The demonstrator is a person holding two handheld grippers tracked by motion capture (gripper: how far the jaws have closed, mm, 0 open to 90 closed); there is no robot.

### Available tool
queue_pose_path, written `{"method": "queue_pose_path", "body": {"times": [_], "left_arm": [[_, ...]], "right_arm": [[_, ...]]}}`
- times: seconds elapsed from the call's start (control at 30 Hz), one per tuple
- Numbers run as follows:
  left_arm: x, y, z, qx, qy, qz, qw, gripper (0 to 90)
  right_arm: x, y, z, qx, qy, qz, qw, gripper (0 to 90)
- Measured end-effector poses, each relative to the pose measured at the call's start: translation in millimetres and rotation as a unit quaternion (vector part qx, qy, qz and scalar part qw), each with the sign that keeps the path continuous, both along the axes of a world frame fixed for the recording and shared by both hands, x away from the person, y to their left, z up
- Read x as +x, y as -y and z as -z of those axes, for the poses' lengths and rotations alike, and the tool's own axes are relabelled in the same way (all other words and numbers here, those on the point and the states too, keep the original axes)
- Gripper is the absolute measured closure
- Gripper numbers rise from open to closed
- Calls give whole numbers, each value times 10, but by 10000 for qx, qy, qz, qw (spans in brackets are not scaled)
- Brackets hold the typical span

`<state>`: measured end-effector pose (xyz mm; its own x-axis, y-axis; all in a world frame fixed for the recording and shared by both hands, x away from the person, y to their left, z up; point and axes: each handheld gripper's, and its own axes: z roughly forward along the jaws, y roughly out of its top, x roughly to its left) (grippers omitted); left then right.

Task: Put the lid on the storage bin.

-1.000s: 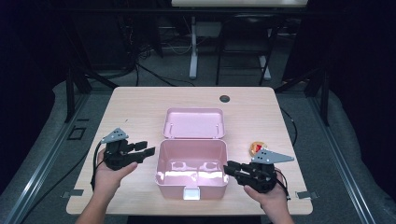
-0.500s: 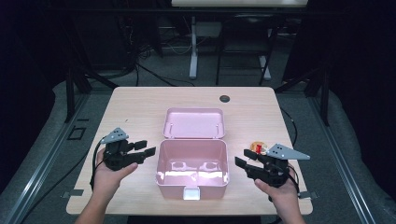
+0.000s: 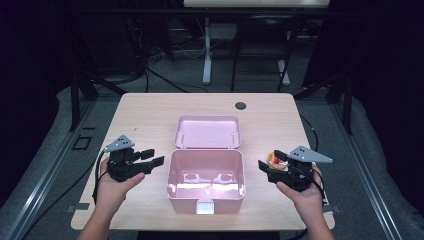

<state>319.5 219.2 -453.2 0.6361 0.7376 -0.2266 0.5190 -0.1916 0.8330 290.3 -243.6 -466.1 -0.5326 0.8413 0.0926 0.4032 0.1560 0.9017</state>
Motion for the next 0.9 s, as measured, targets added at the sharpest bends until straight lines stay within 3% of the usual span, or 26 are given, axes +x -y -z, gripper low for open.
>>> {"method": "queue_pose_path", "body": {"times": [0.03, 0.07, 0.27, 0.43, 0.6, 0.73, 0.9], "left_arm": [[1, -5, -11, -31, 93, 79, 9999, 478], [-2, -9, -25, 32, 61, 114, 9999, 478], [-3, 2, -21, 146, 154, 58, 9998, 446], [-2, 1, -18, 266, 184, 65, 9995, 433], [4, -28, -30, 172, 92, 52, 9998, 428], [-4, -35, -51, 120, 84, 52, 9999, 427], [-3, -46, -65, 73, 84, 56, 9999, 425]], "right_arm": [[47, 12, -3, -12, -90, 69, 9999, 297], [70, 19, -4, -26, -114, 71, 9999, 296], [158, 54, -22, 83, -238, 103, 9996, 274], [292, 86, -55, -243, -271, 118, 9993, 263], [368, 113, -87, -336, -477, 155, 9982, 263], [437, 146, -95, -559, -559, 168, 9967, 263], [515, 178, -115, -581, -708, 198, 9956, 262]]}}
